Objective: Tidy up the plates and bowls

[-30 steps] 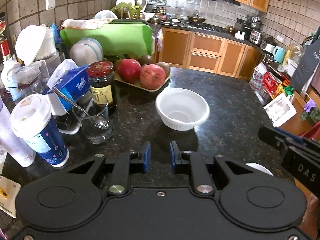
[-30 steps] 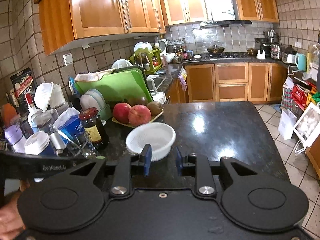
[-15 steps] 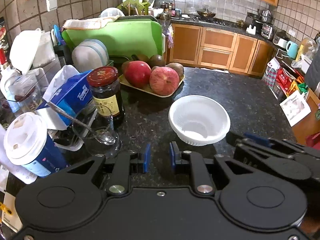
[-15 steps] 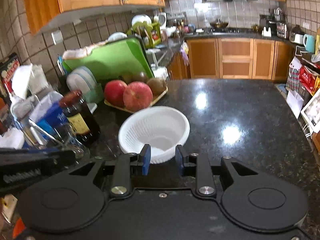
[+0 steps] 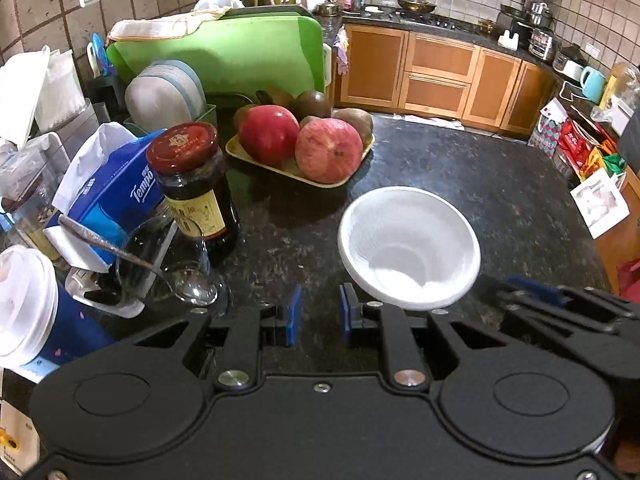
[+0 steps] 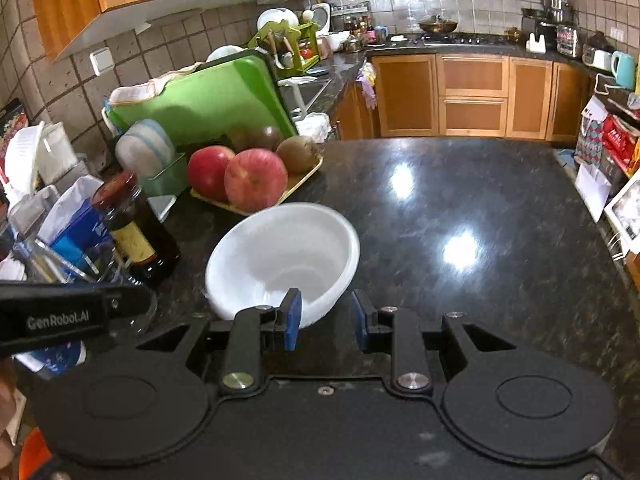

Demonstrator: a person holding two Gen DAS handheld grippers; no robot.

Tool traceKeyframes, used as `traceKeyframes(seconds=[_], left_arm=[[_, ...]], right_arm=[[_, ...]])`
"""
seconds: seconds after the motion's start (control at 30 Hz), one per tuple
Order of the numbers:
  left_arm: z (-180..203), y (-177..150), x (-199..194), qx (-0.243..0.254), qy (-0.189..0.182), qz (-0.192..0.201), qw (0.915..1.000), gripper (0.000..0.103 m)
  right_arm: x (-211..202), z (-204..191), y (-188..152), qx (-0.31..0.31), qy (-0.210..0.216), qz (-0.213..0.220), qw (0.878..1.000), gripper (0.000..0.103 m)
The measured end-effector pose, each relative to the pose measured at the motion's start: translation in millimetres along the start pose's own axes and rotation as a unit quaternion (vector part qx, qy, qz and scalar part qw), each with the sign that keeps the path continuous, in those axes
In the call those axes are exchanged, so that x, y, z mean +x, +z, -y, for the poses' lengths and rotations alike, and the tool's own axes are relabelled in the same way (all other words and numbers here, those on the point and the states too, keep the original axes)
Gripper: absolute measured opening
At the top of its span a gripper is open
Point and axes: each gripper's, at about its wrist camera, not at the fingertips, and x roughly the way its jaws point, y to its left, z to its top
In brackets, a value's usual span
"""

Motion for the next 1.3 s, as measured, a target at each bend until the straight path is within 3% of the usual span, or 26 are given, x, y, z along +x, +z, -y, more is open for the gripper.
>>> traceKeyframes(seconds=[0.27, 0.53, 1.07, 1.3], left_arm=[[-4, 26, 22, -0.019, -0.035, -0.034, 0.9987, 0.026], [8, 45, 48, -0.014, -0.032, -0.044, 0.9984, 0.026], [14, 48, 88, -0.014, -0.038, -0.08, 0.996, 0.026], [18, 45, 100, -0.006, -0.037, -0.09, 0.9952, 0.026]], right_arm=[[29, 9, 31, -0.005, -0.01, -0.041, 0.999, 0.029], [60, 13, 48, -0.002, -0.013, -0.069, 0.998, 0.029], [89, 15, 47, -0.012, -0.013, -0.099, 0.995, 0.029], [97, 12, 41, -0.014, -0.008, -0.114, 0.993, 0.021]])
